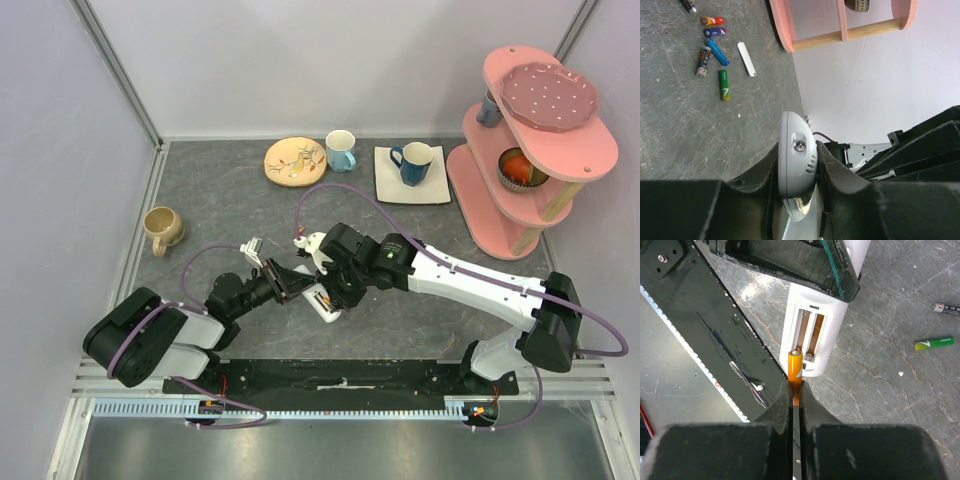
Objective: Load the batteries into the remote control
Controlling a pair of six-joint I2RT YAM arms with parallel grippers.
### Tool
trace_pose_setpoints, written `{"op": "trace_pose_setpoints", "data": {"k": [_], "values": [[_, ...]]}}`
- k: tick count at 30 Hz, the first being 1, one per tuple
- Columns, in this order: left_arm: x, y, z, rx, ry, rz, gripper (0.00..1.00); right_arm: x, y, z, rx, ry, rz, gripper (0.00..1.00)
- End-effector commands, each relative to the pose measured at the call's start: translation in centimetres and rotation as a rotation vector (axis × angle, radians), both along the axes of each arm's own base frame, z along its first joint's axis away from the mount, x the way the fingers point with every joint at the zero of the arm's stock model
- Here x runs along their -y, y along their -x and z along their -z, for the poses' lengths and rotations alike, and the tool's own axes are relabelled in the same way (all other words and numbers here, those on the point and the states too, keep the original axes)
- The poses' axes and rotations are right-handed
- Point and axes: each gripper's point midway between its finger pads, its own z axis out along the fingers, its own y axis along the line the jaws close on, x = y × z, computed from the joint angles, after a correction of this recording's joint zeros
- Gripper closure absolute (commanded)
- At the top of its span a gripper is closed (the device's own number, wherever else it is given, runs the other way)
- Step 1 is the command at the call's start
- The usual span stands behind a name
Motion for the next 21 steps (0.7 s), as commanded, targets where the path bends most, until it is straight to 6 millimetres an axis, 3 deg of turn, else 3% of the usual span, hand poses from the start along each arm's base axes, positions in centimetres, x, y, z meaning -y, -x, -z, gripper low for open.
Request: {"op": "trace_pose_setpoints", "data": {"k": [1, 21], "values": [[-0.1, 1.2, -9.5, 0.383, 0.216, 0.03, 0.98, -1.3, -0.3, -1.0, 0.006, -0.034, 0.005, 1.0], [-0.1, 2.8, -10.3, 0.455, 0.216, 0.075, 0.98, -3.5, -0.5, -0.4, -0.042, -0.082, 0.02, 1.0]]}}
